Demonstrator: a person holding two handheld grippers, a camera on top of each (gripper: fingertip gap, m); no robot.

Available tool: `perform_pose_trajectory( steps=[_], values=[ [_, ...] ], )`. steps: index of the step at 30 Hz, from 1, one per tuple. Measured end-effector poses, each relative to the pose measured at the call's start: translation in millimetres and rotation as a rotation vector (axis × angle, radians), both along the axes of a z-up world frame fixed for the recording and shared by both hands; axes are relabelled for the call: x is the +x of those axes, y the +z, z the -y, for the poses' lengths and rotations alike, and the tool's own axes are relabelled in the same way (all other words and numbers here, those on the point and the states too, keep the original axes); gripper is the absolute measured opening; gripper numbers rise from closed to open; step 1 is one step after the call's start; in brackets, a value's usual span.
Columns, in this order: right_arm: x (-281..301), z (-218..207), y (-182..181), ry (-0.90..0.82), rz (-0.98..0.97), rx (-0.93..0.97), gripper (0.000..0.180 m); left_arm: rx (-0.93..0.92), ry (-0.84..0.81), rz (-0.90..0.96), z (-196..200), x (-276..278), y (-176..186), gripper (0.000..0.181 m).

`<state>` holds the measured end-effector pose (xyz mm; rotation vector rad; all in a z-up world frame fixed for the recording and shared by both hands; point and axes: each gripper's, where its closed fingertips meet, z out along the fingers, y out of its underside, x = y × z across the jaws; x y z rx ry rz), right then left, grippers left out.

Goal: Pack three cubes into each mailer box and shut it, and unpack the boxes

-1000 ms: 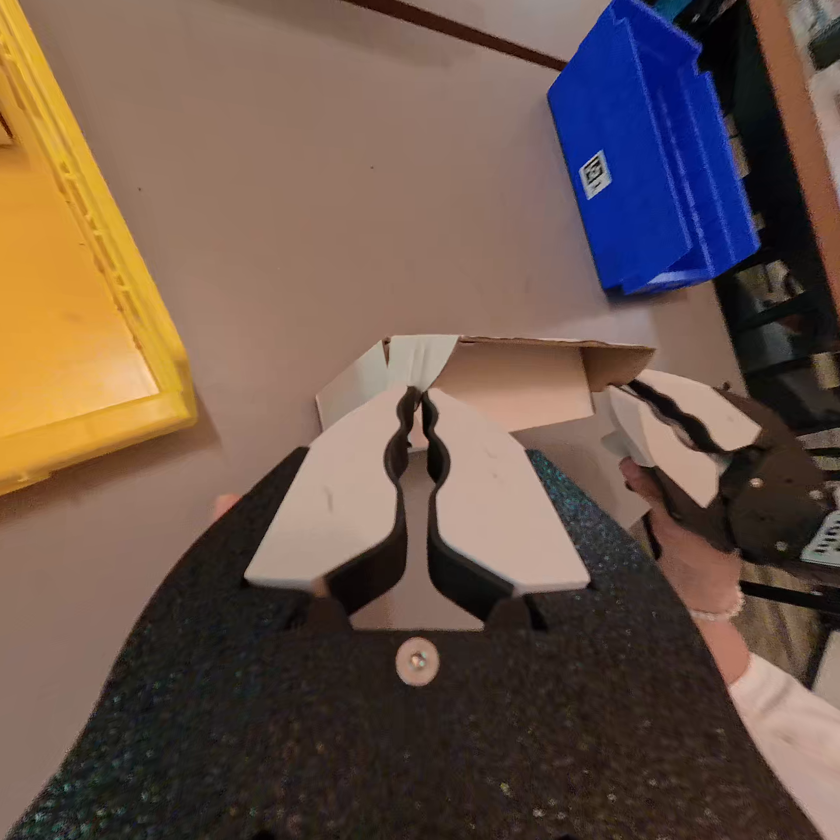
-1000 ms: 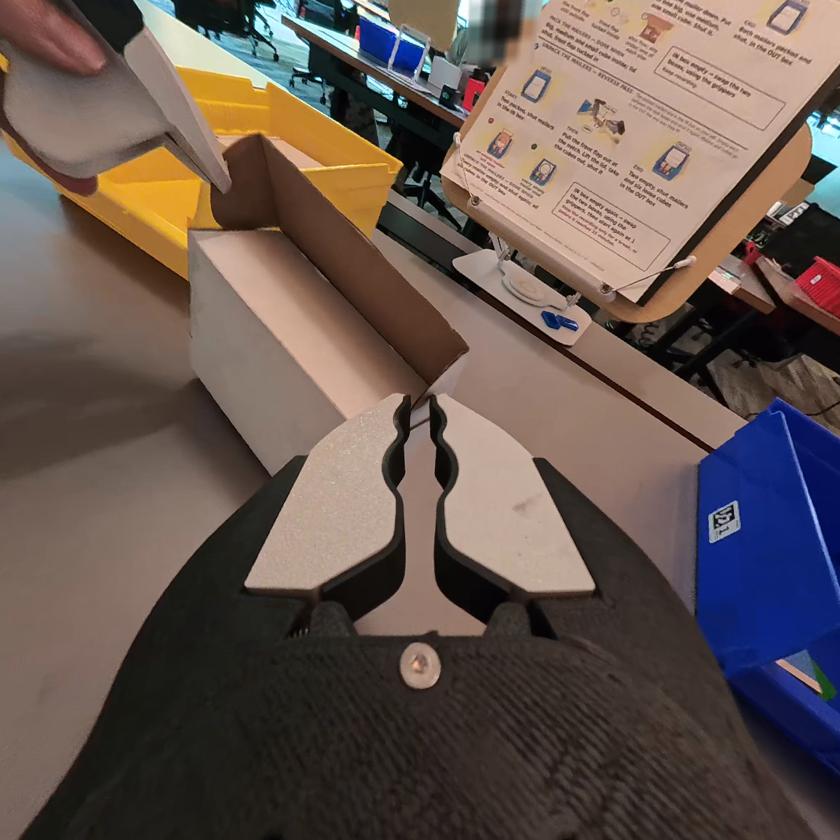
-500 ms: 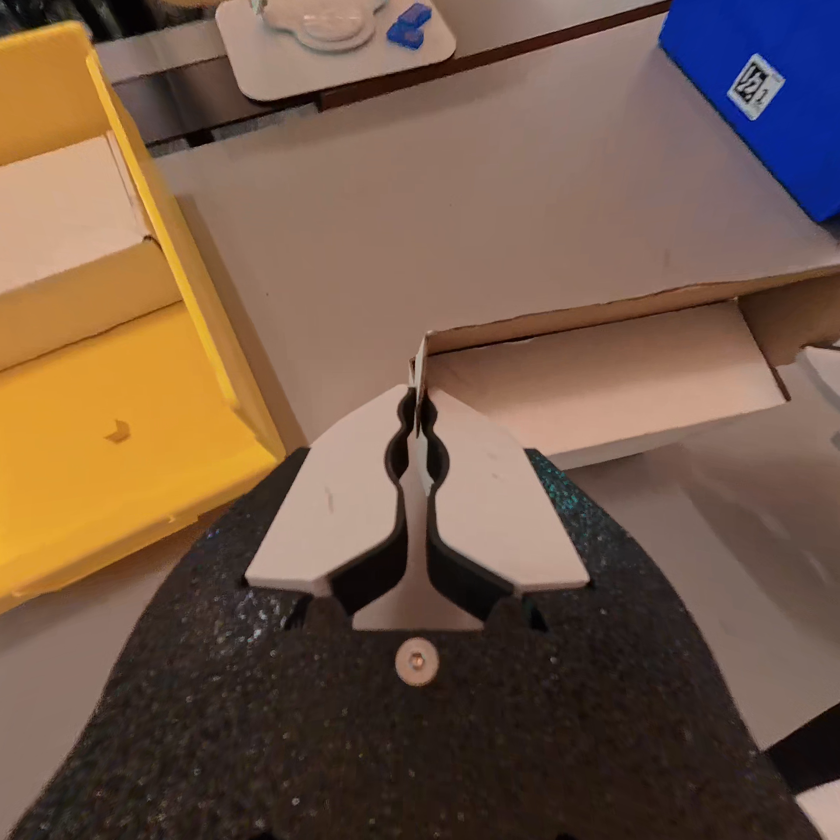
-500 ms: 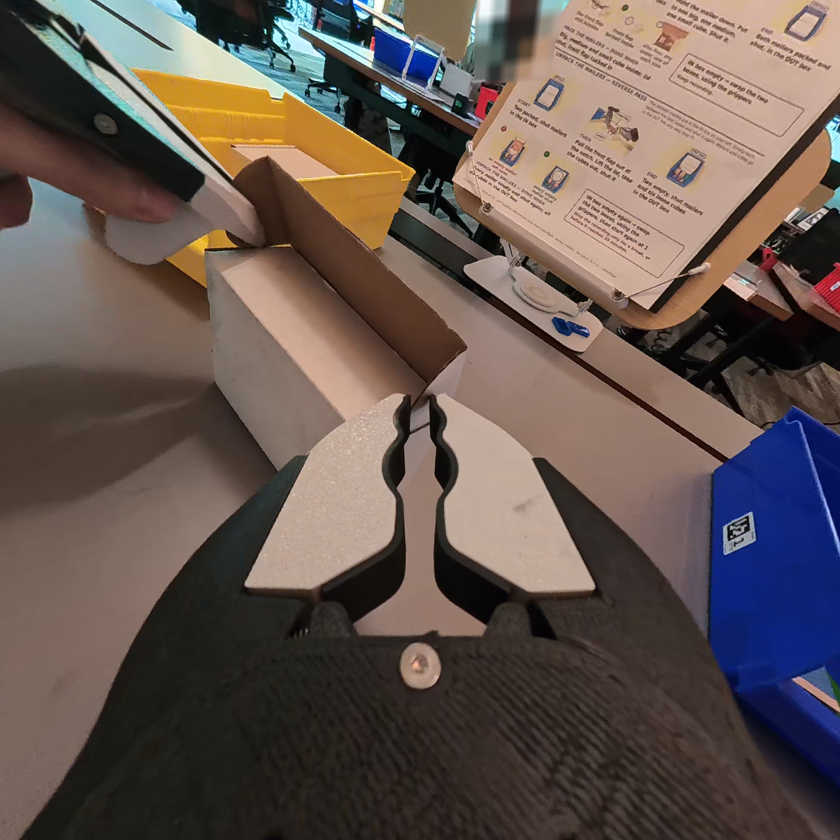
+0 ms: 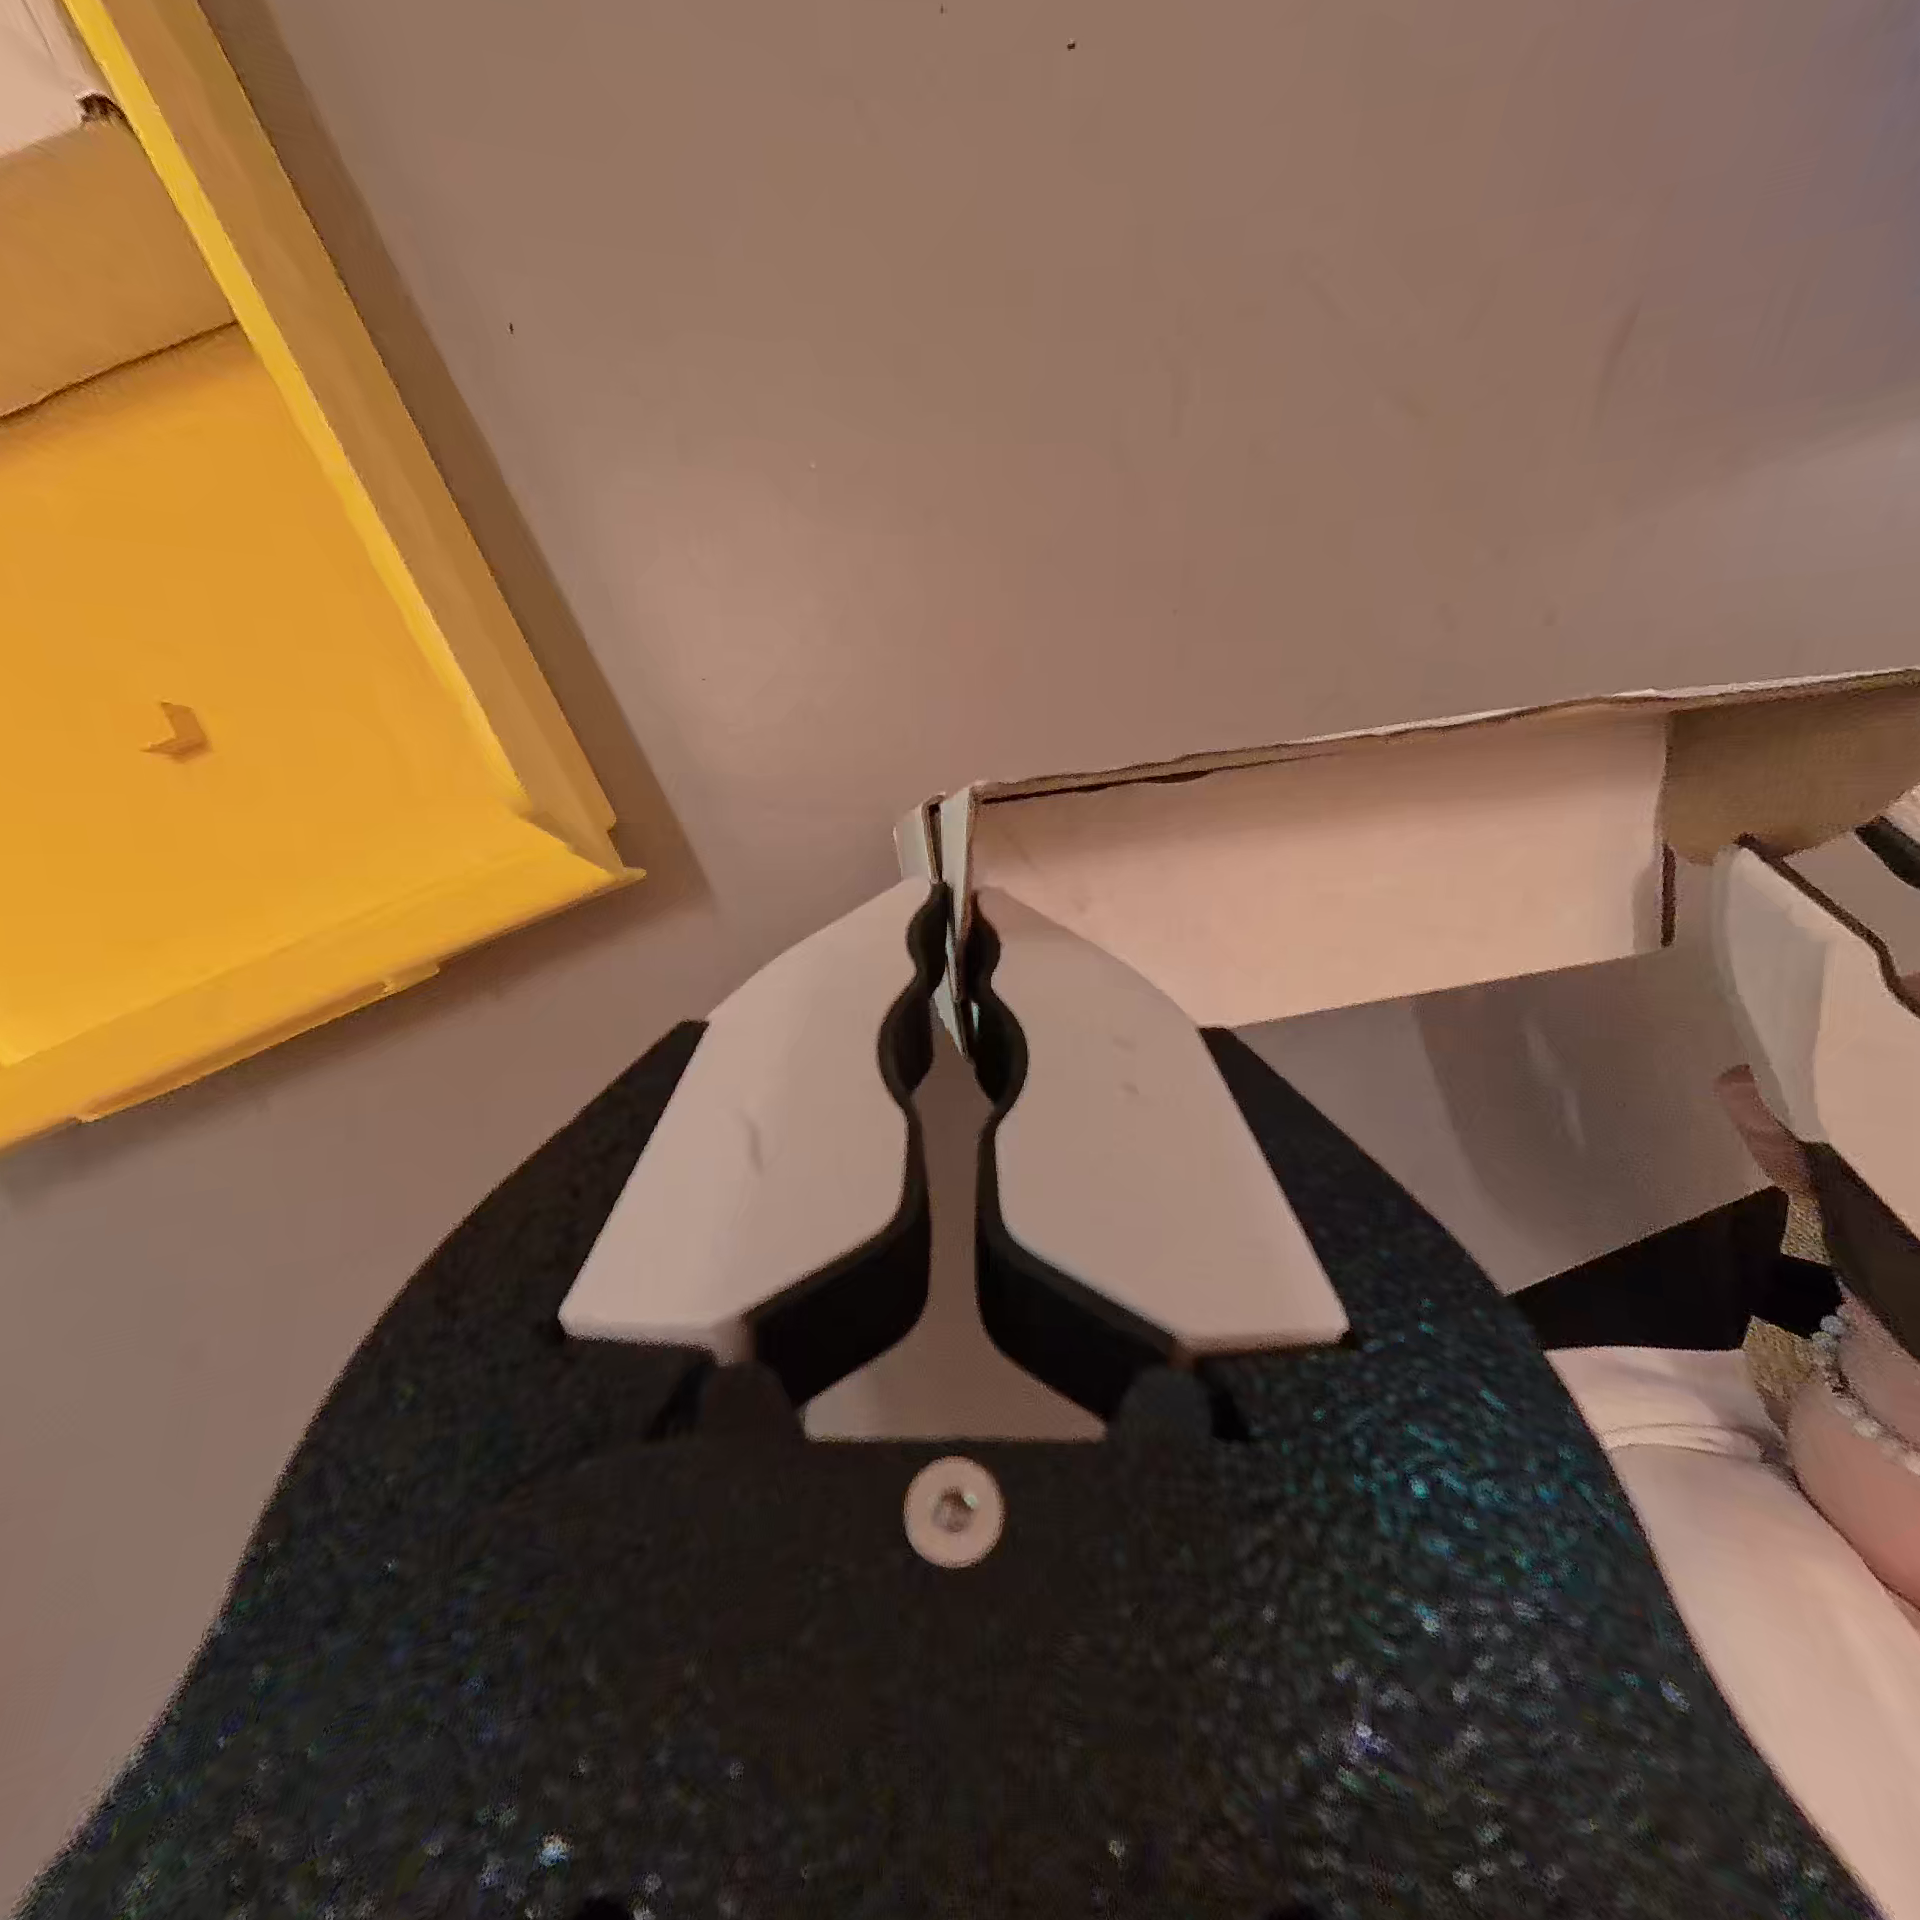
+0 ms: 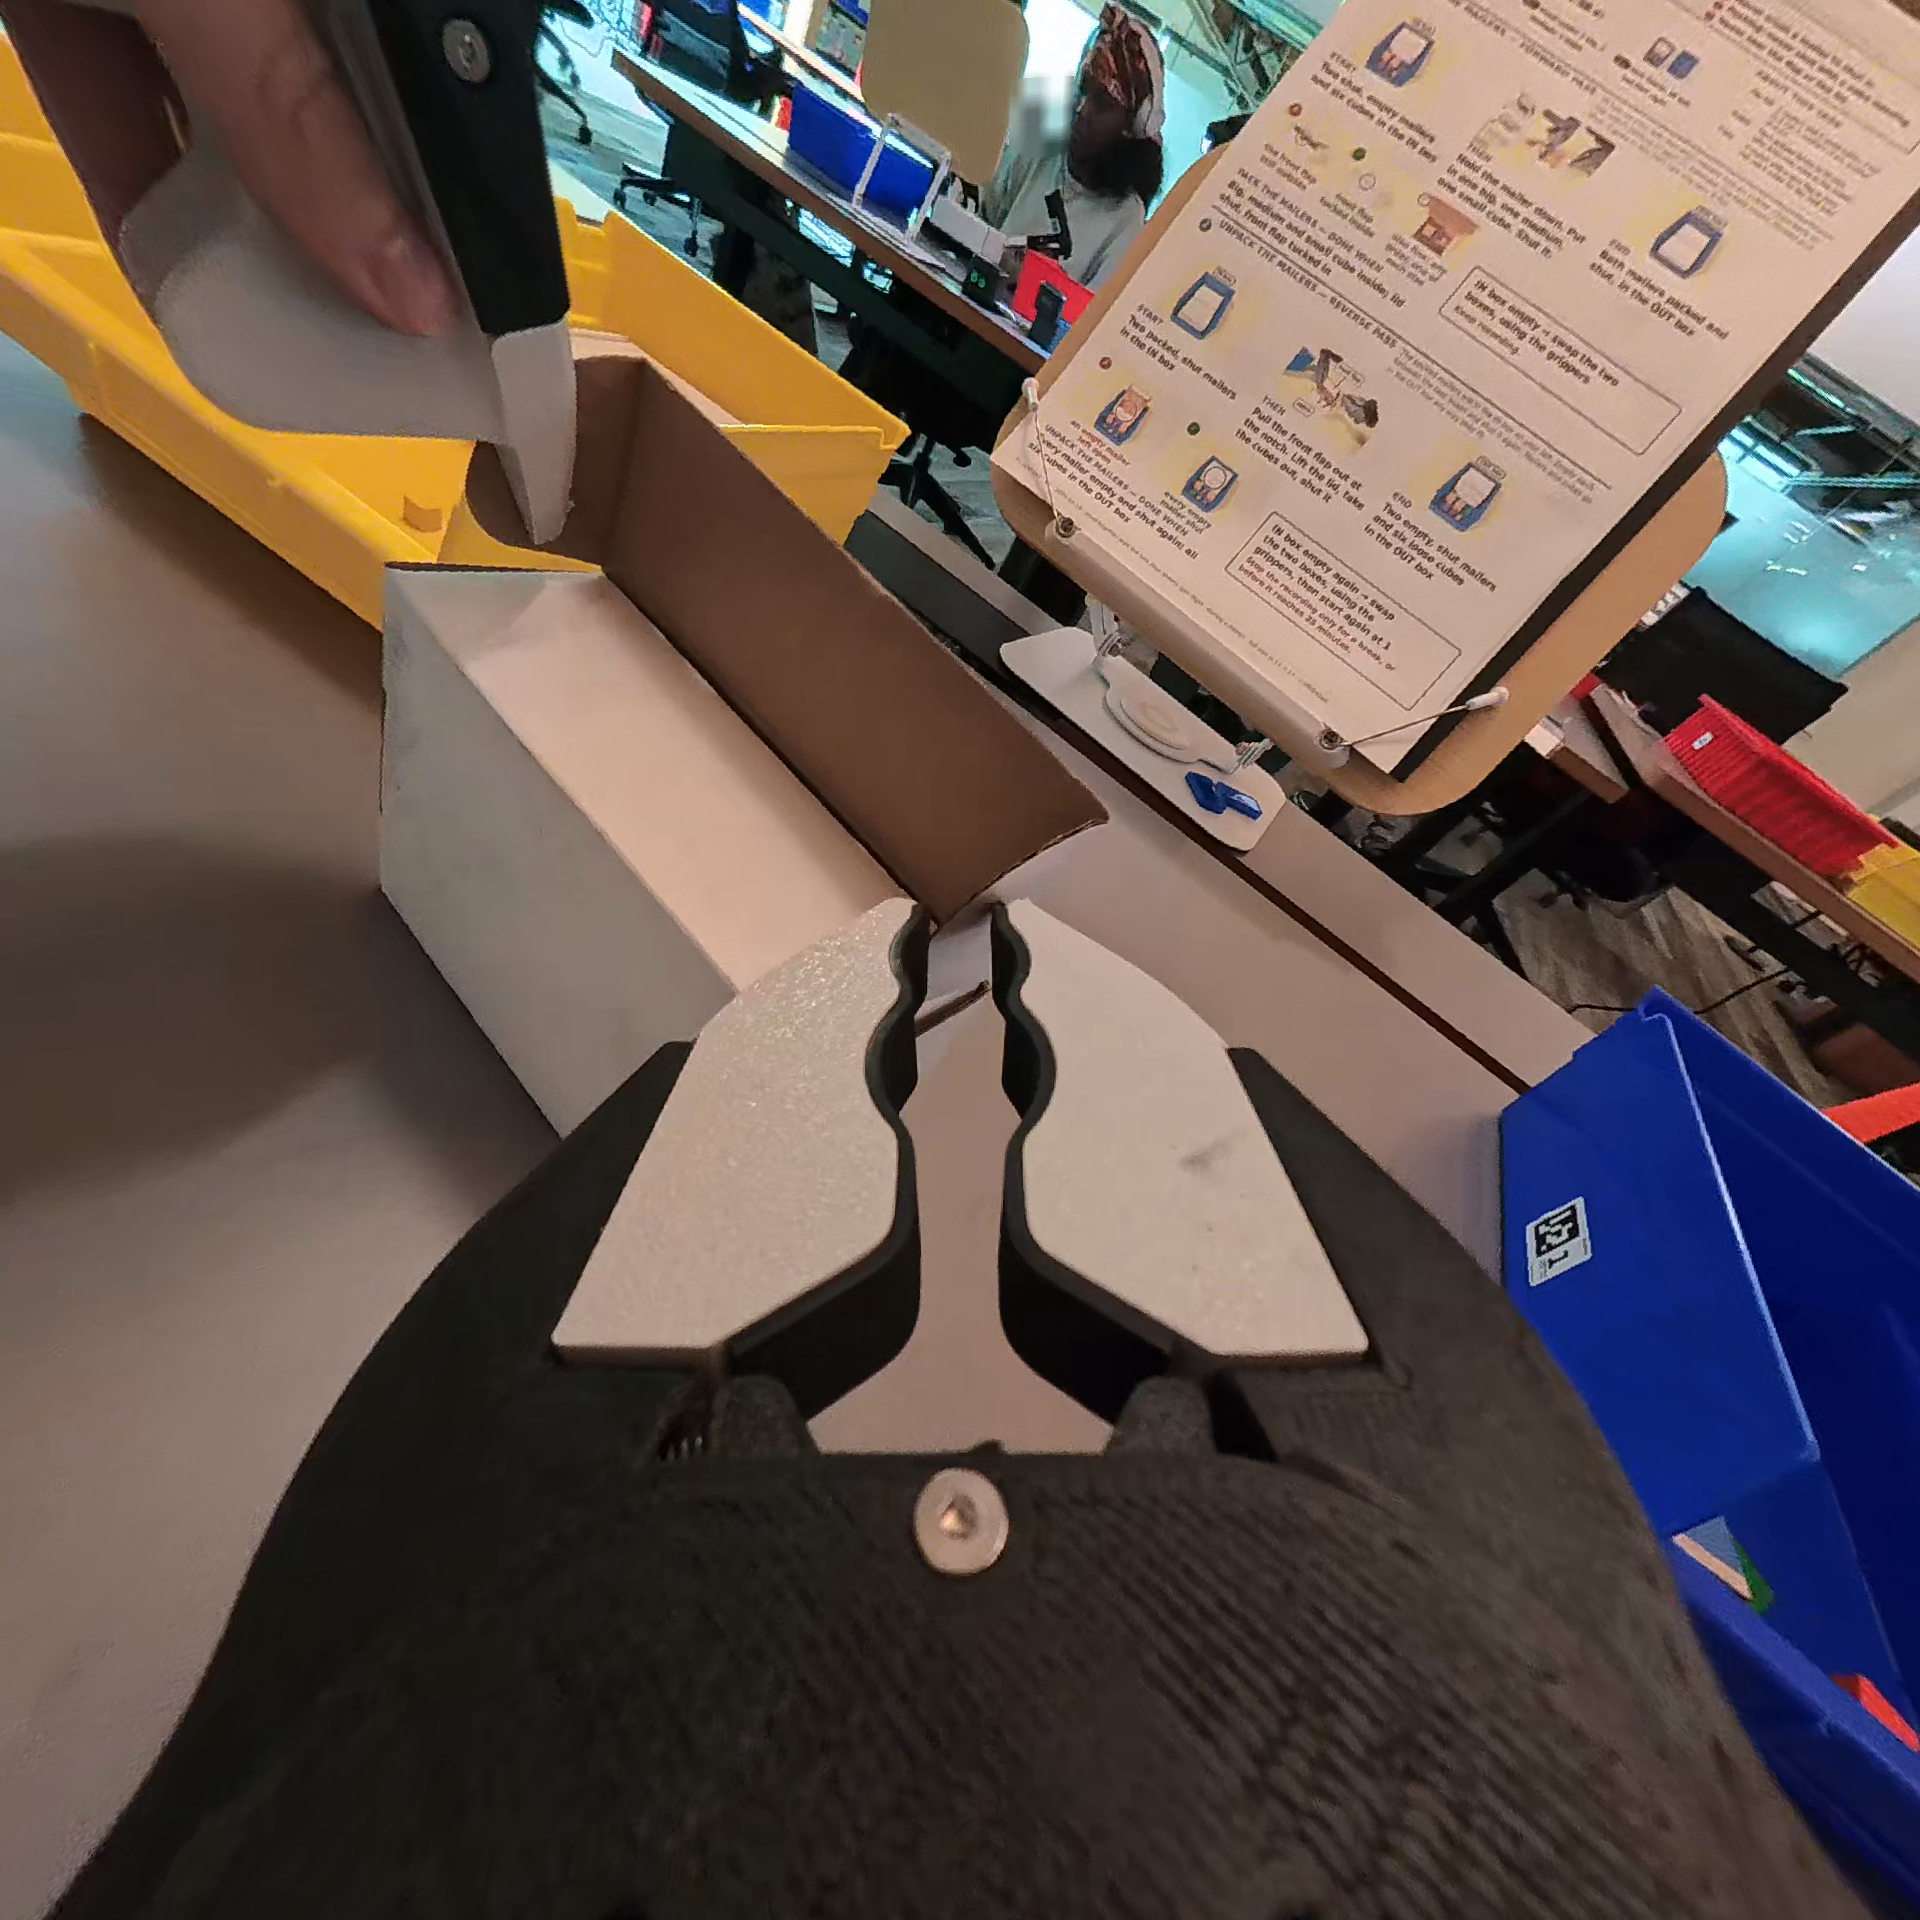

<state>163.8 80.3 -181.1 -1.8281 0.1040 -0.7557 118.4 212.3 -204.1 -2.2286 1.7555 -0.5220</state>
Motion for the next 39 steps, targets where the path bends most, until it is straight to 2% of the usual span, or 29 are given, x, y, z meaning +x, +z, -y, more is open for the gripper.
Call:
perform_pose_trajectory(
  steps=[7,13,21,25,30,33,35,37,39],
  values=[
    [2.6,2.4,0.2,0.022,-0.077,0.051,0.01,-0.034,0.066,0.047,5.9,0.4,0.0,0.003],
    [4.2,2.1,0.1,0.012,-0.077,0.059,0.011,-0.134,0.127,0.044,10.4,3.0,0.9,0.006],
    [0.1,4.3,-1.1,0.028,-0.08,0.069,0.011,0.077,0.056,0.172,11.3,-4.0,-2.4,0.005],
    [-1.0,4.8,-2.6,0.024,-0.063,0.053,0.009,0.17,-0.034,0.196,7.3,-12.7,-6.3,0.003],
    [-1.3,4.5,-2.5,0.022,-0.059,0.054,0.009,-0.022,-0.027,0.28,19.9,-13.7,0.1,0.024],
    [-1.2,4.4,-2.7,0.022,-0.056,0.055,0.009,-0.011,-0.009,0.38,13.4,-10.1,13.2,0.022],
    [-0.7,4.1,-2.7,0.02,-0.053,0.055,0.009,0.044,-0.023,0.426,8.1,-7.4,18.7,0.012],
    [-0.6,3.9,-2.7,0.02,-0.054,0.052,0.009,0.095,-0.04,0.429,5.6,-7.2,19.0,0.003],
    [-0.6,4.0,-2.9,0.017,-0.048,0.047,0.009,0.132,-0.052,0.426,5.3,-7.4,18.4,0.002]
  ],
)
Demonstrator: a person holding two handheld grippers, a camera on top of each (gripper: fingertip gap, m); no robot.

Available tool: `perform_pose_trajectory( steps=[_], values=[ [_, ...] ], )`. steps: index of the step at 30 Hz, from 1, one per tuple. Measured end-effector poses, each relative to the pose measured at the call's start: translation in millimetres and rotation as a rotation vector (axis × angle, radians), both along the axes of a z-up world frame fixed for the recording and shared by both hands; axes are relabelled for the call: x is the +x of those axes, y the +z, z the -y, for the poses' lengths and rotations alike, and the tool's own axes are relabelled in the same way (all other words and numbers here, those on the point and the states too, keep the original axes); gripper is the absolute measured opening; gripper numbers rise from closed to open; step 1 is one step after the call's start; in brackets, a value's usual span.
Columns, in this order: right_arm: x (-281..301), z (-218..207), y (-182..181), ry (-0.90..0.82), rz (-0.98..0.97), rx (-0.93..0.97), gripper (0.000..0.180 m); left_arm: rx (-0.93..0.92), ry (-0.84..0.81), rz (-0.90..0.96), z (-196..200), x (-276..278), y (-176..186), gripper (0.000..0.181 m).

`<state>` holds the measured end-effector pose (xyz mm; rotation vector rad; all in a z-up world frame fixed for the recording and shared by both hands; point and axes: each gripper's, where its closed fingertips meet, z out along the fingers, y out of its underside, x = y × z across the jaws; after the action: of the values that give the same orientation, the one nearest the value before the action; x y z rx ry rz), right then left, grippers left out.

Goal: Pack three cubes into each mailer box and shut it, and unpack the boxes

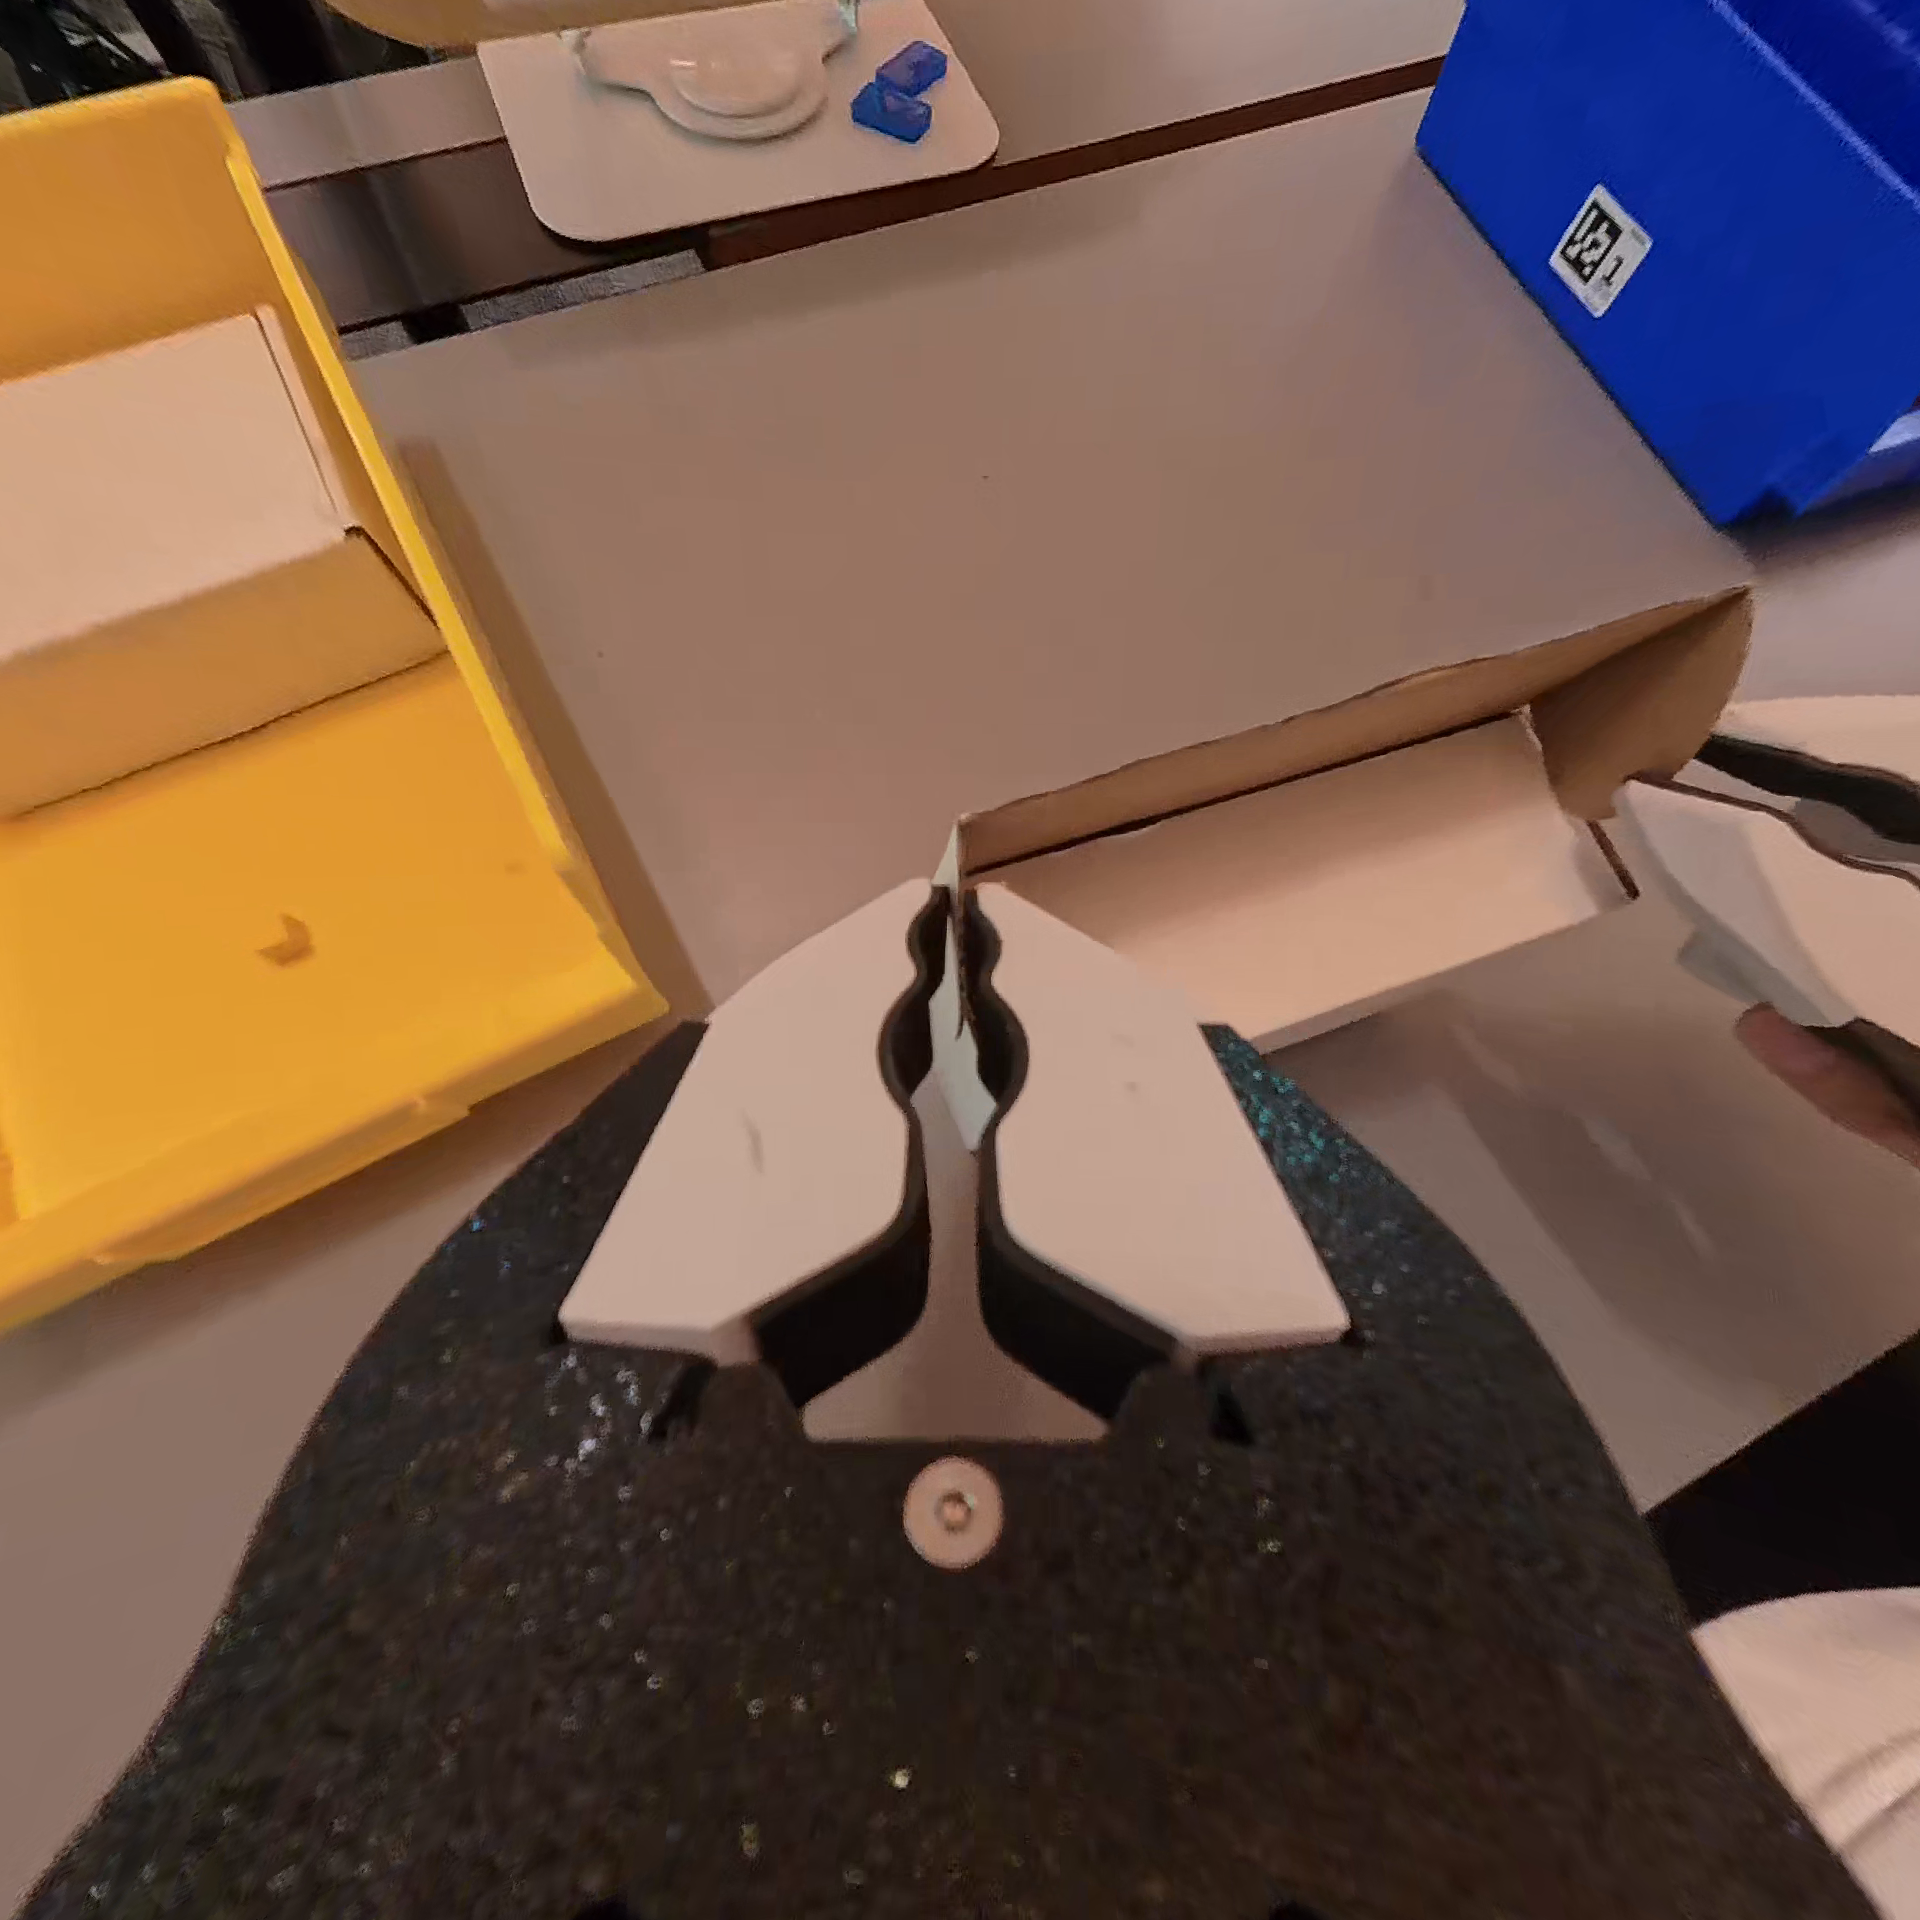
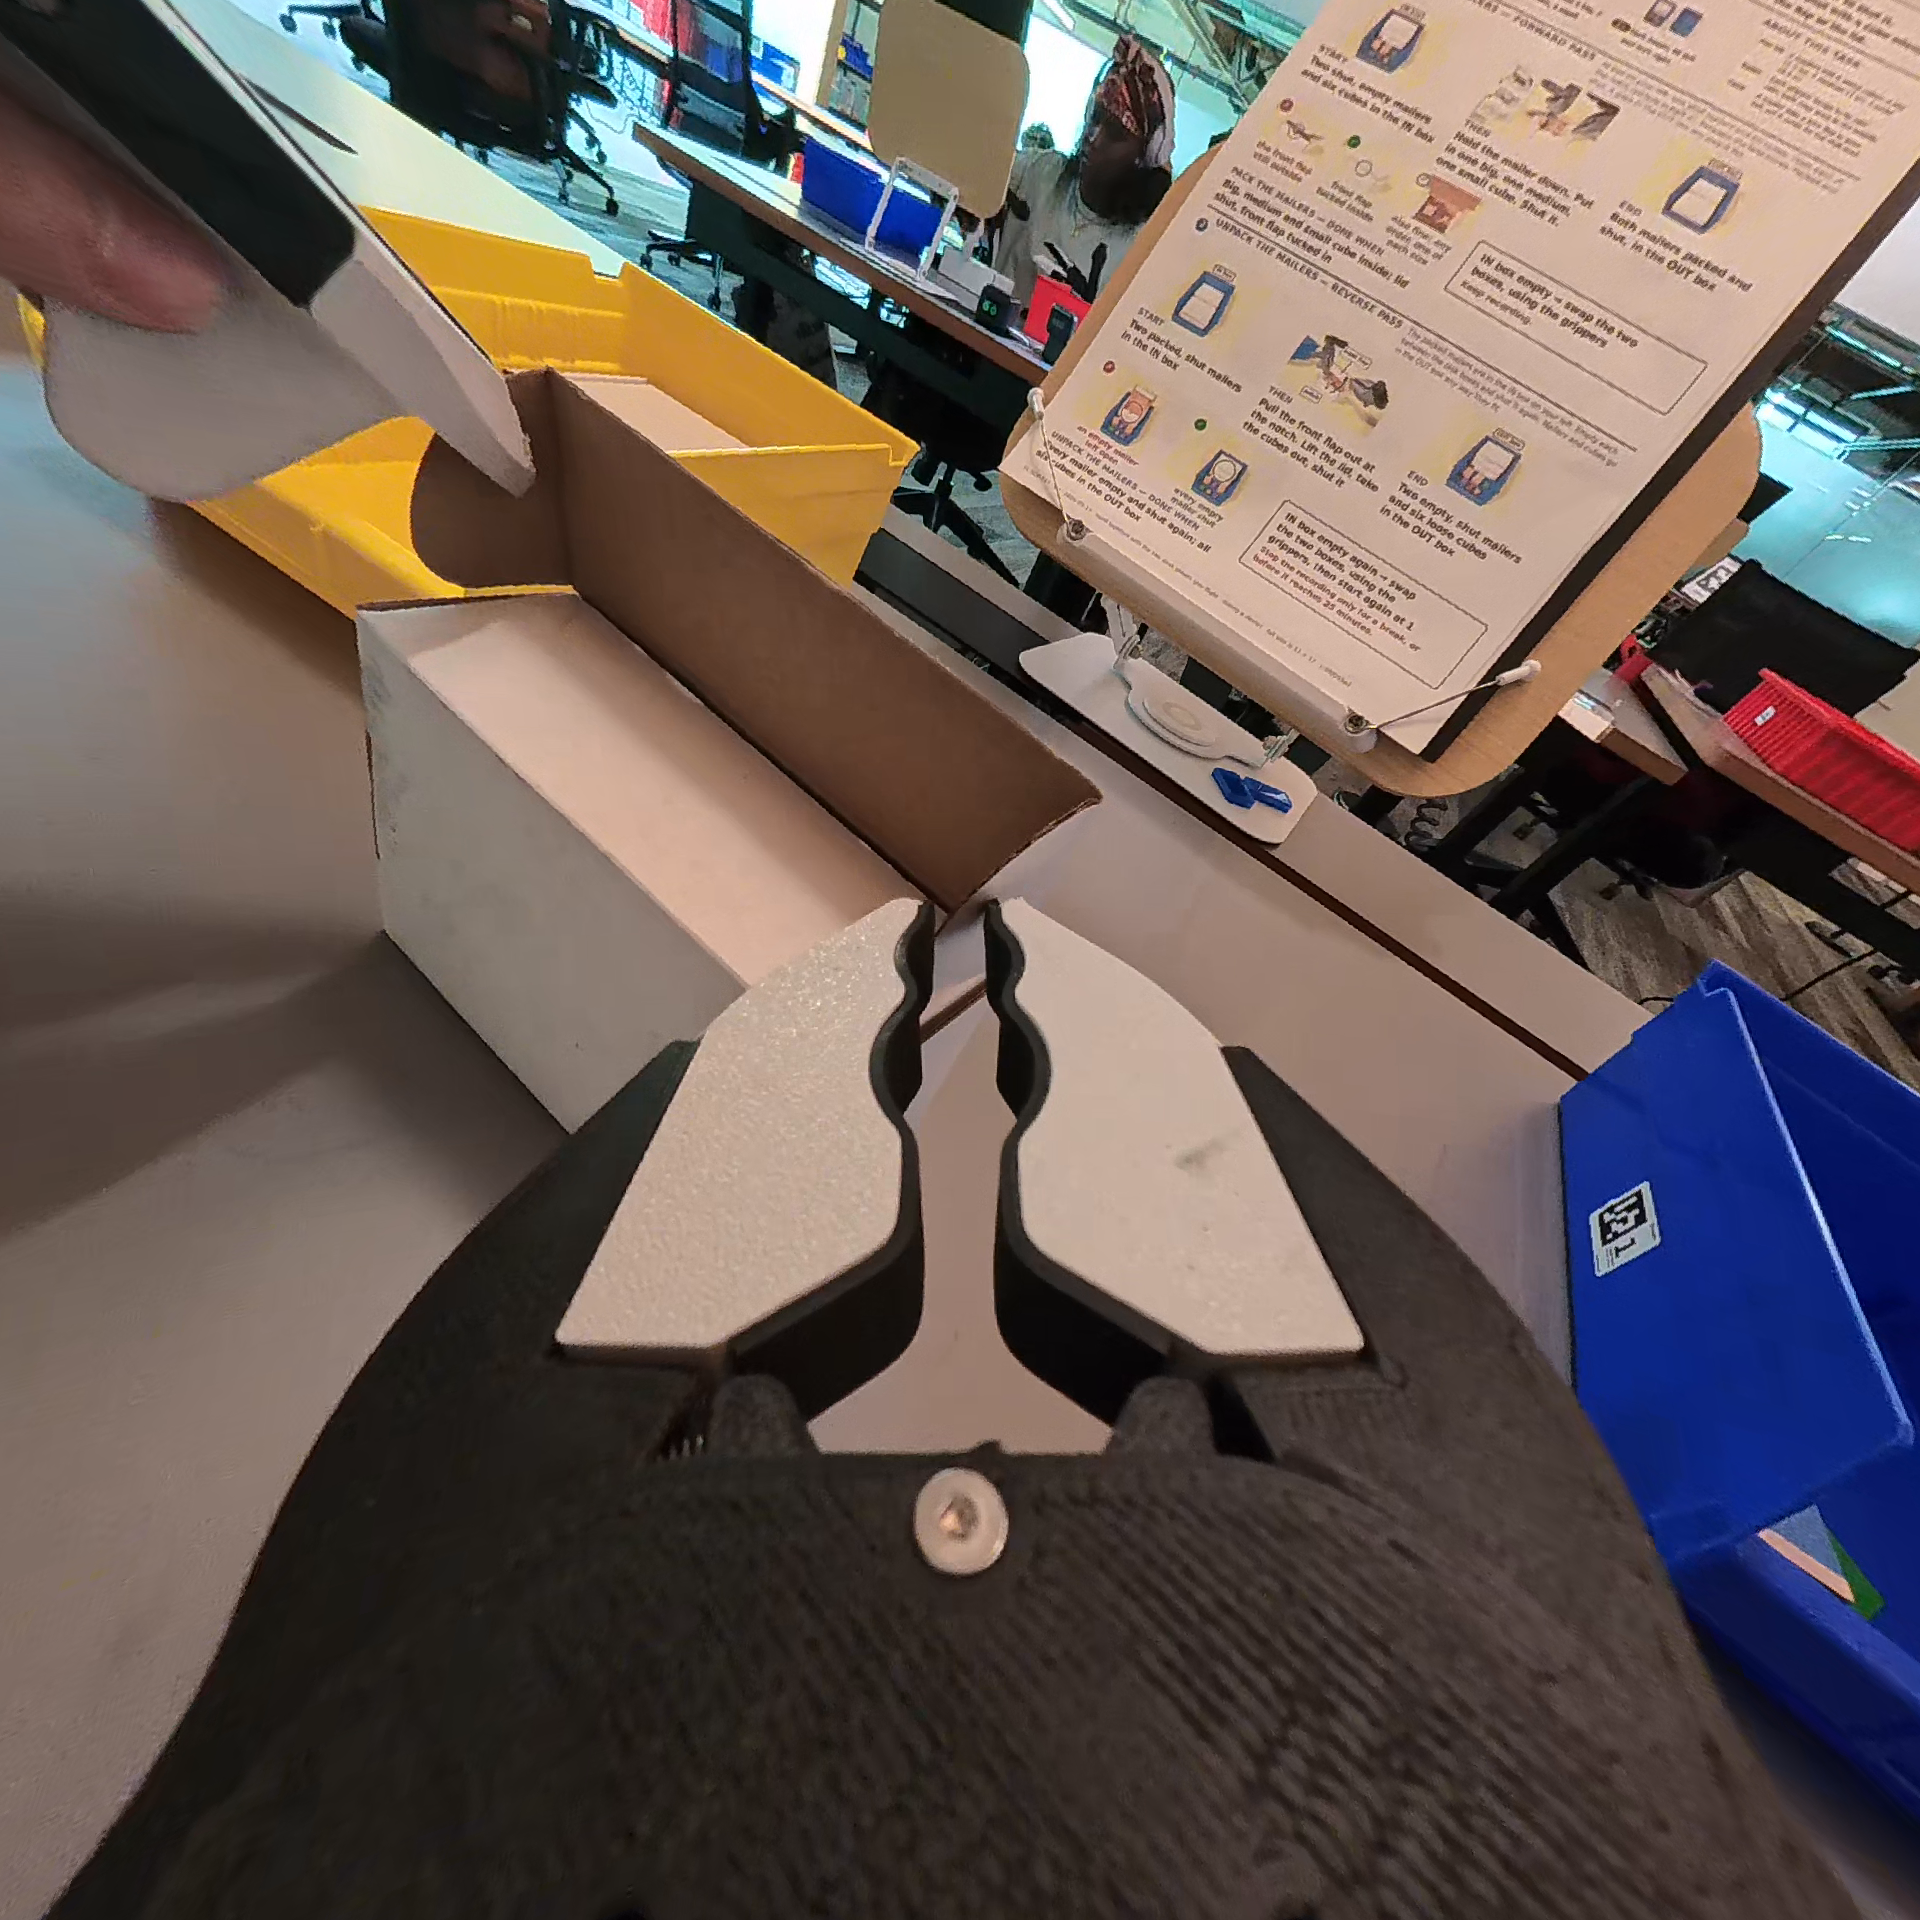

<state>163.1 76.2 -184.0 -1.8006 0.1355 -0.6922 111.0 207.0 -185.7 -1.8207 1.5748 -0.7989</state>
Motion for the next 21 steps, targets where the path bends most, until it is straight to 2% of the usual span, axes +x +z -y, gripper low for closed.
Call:
perform_pose_trajectory(
  steps=[7,13,21],
  values=[
    [-2.7,-1.3,0.5,0.017,-0.065,0.015,0.009,-0.177,0.168,-0.021,2.7,-1.1,1.1,0.003],
    [-3.8,0.1,0.0,0.022,-0.061,0.018,0.009,-0.02,0.178,0.037,3.9,-5.3,-1.3,0.001],
    [-12.4,4.7,-0.7,0.074,-0.119,0.098,0.008,0.067,0.23,0.238,9.5,-16.7,-2.0,0.001]
  ],
)
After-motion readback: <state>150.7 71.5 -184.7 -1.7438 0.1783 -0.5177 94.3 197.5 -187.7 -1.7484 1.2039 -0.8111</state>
